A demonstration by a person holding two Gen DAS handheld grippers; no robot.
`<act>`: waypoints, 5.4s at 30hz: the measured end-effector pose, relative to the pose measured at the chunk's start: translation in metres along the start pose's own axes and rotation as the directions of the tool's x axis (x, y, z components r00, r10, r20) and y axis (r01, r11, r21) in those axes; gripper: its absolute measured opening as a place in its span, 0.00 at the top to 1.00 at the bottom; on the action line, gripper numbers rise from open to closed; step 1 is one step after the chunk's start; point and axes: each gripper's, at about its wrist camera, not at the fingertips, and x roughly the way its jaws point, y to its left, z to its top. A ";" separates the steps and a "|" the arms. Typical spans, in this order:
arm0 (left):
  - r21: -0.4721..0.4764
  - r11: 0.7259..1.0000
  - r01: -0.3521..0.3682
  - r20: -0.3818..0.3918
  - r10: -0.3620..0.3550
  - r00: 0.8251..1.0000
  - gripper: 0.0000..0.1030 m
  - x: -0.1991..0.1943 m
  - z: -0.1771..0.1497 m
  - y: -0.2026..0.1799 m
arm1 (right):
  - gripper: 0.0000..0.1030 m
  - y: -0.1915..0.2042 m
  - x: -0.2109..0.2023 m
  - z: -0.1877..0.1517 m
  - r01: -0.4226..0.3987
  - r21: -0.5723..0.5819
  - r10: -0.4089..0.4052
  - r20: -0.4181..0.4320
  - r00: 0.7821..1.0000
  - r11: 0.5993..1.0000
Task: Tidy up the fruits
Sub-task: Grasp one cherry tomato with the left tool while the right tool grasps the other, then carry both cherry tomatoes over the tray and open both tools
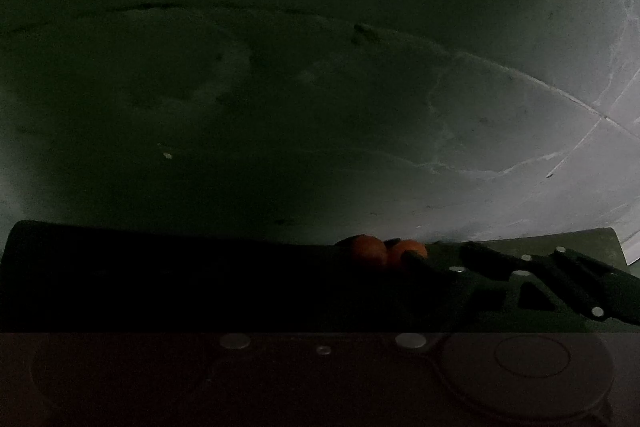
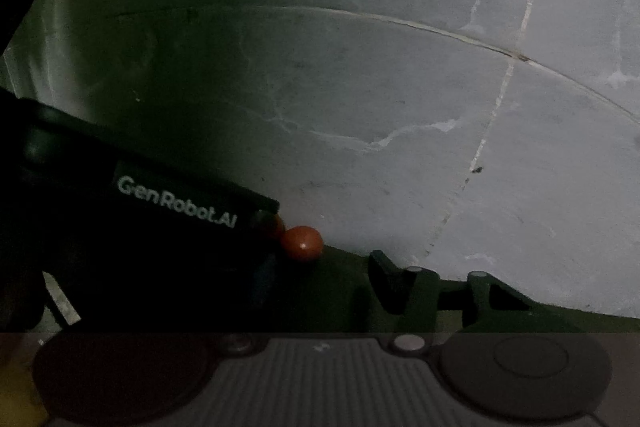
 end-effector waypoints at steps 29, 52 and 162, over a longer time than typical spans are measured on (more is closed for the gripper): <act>0.023 0.999 0.044 -0.011 -0.044 0.999 0.60 0.001 0.006 0.008 | 0.72 -0.014 0.013 -0.003 -0.021 0.016 0.021 0.005 1.000 1.000; 0.029 0.996 0.079 -0.021 -0.079 0.997 0.75 -0.027 0.004 0.018 | 0.76 -0.014 -0.011 -0.023 -0.010 0.035 0.009 0.022 1.000 0.999; 0.034 0.999 -0.025 -0.105 0.029 0.994 0.55 -0.105 -0.094 0.015 | 0.55 0.036 -0.103 -0.102 0.060 0.182 -0.056 -0.028 0.998 0.981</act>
